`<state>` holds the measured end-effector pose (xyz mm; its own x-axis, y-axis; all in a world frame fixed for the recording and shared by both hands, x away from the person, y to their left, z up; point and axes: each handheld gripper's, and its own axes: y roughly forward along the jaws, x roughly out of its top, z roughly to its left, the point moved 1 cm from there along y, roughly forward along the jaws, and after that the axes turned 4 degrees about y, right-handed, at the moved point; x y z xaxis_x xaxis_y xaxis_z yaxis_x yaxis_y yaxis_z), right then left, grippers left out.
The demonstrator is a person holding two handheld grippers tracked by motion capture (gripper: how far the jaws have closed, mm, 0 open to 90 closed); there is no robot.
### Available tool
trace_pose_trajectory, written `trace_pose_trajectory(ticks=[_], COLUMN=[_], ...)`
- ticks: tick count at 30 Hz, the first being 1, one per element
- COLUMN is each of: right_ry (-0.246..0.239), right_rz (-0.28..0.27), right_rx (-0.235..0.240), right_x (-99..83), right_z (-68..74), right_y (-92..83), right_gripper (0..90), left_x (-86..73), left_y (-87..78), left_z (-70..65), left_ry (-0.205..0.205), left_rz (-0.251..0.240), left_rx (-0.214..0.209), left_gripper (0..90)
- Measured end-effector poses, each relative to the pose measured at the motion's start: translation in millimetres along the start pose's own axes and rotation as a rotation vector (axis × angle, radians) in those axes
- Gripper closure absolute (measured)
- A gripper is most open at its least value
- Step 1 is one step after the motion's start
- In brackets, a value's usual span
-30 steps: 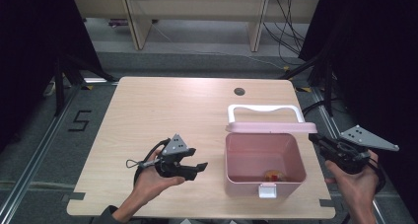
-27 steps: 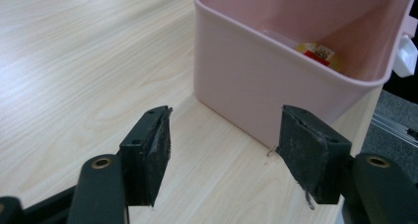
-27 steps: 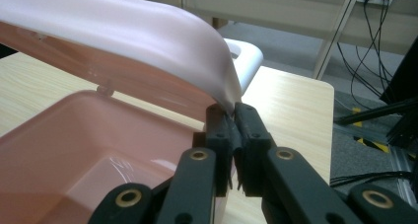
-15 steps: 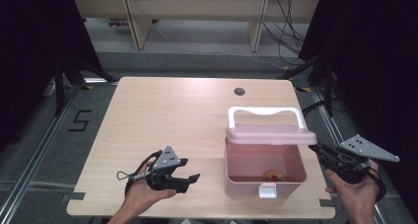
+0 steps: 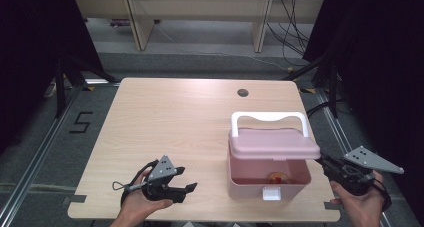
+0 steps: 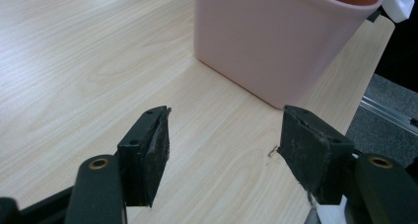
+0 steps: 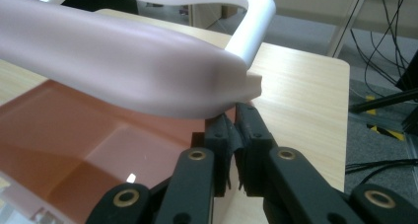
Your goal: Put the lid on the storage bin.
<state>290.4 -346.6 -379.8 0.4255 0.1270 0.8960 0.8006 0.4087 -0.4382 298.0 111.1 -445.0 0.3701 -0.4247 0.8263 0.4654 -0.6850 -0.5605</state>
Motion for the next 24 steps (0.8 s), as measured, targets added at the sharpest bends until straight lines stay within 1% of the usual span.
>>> trace_pose_trajectory(ticks=[1,2,3,4,5,6,7,8,9,10,11,12,13,14,15,16,17,18,19,23,24], right_ry=[-0.003,0.01,-0.003,0.004,-0.002,0.004,-0.007,0.0,0.013,0.02,0.021,0.032,0.025,0.013,0.02,0.056,0.02,0.033,0.025,0.016,0.047], right_rz=[-0.009,0.007,0.003,0.008,0.006,0.014,0.007,0.015,0.018,0.018,0.014,0.025,0.029,0.029,0.045,0.058,0.049,0.056,0.056,0.071,0.082], right_rx=[-0.005,0.002,0.001,0.003,0.005,0.002,0.002,0.007,0.024,0.032,0.042,0.049,0.047,0.044,0.048,0.049,0.048,0.053,0.06,0.052,0.062], right_x=[-1.4,-2.9,-4.5,-5.8,-7.2,-8.6,-10.0,-11.2,-13.0,-14.5,-16.2,-17.1,-17.9,-19.0,-19.4,-20.4,-20.6,-21.5,-22.0,-24.1,-25.3], right_z=[-0.2,0.3,-0.7,-0.3,-0.7,-0.1,-1.1,-0.8,-0.8,-0.7,0.0,2.0,2.5,2.4,3.0,5.5,2.7,3.3,2.3,0.7,2.2], right_y=[0.2,-0.8,0.4,-0.3,-0.1,-0.1,0.2,-0.2,0.9,1.0,2.6,2.4,2.5,3.4,3.0,2.1,3.1,3.0,3.3,2.4,2.5], right_gripper=[85.3,85.3,85.3,85.3,85.4,85.5,85.6,87.2,87.2,87.2,87.2,87.2,87.3,87.3,87.2,87.2,87.1,86.6,86.2,84.3,83.9], left_x=[-0.7,-1.2,-1.8,-2.3,-2.7,-3.1,-3.6,-4.2,-4.5,-4.9,-5.6,-6.3,-7.1,-7.9,-8.9,-9.2,-9.8,-10.2,-10.4,-11.1,-11.3], left_y=[-1.1,-0.7,-1.3,-0.8,-1.3,-1.5,-1.9,-2.4,-2.6,-2.1,-2.1,-2.5,-1.7,-1.4,-0.6,-1.2,-0.2,-0.7,-0.7,-0.3,-0.1], left_z=[0.2,-0.5,-0.9,-2.0,-2.4,-2.9,-2.8,-2.5,-2.5,-3.5,-3.9,-3.4,-4.7,-4.5,-4.0,-4.2,-5.5,-4.7,-4.7,-4.5,-4.5], left_ry=[0.012,0.003,0.004,-0.003,0.001,0.002,0.007,0.017,0.019,0.008,0.008,0.017,0.006,0.007,0.015,0.016,0.001,0.008,0.008,0.01,0.01], left_rz=[0.009,0.002,0.008,-0.001,0.002,0.001,0.006,0.013,0.016,0.008,0.007,0.02,0.015,0.02,0.018,0.029,0.017,0.026,0.028,0.029,0.03], left_rx=[0.003,-0.002,-0.001,-0.006,-0.004,-0.006,-0.007,-0.007,-0.01,-0.01,-0.006,-0.008,-0.003,-0.013,-0.009,-0.011,-0.012,-0.01,-0.006,-0.015,-0.015], left_gripper=[35.2,35.2,35.2,35.1,35.2,35.1,35.1,35.1,35.1,35.1,35.1,35.1,35.1,35.1,35.0,35.1,35.1,35.1,35.1,35.1,35.1])
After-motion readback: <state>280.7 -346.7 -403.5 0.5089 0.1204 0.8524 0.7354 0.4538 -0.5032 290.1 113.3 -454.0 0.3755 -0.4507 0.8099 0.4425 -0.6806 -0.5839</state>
